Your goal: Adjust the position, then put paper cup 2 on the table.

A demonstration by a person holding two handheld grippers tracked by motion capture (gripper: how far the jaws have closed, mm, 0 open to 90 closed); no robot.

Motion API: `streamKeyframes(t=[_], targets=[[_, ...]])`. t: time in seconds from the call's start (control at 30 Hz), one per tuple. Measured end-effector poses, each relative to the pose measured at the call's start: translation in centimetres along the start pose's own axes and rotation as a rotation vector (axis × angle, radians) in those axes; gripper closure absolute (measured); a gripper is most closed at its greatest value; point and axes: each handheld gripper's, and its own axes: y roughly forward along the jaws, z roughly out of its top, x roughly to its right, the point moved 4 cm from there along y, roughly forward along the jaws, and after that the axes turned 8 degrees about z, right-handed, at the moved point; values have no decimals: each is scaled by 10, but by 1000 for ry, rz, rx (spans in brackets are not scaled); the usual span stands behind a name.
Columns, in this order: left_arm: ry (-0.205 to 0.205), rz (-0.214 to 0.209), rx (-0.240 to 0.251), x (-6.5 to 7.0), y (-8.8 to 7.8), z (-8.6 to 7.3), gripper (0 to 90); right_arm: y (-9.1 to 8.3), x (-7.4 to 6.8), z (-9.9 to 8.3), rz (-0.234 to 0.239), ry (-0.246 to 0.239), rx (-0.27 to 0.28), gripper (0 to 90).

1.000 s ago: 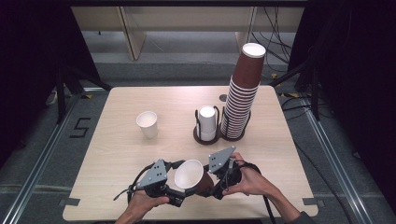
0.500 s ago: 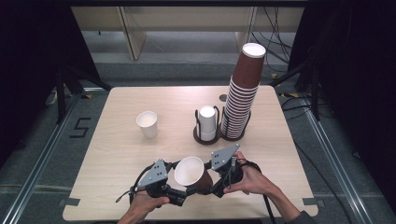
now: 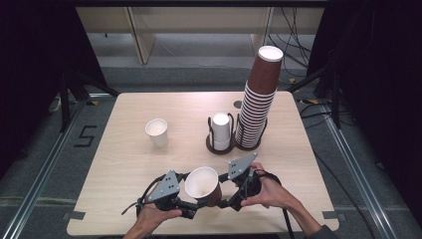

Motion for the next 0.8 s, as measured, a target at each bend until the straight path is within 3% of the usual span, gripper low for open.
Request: streamKeyframes(t=[0.17, 0.4, 0.53, 0.63, 0.8], targets=[[5, 67, -39, -8, -3, 1, 134, -13, 5, -11, -68, 31, -2, 166], [34, 211, -121, -26, -12, 3, 132, -29, 13, -23, -160, 73, -1, 185], [11, 267, -178, -36, -17, -1, 130, -35, 14, -31, -188, 96, 1, 189], [-13, 293, -196, -42, -19, -4, 128, -36, 11, -36, -205, 103, -7, 186], [-15, 337, -227, -51, -24, -9, 126, -41, 10, -45, -246, 136, -14, 187]])
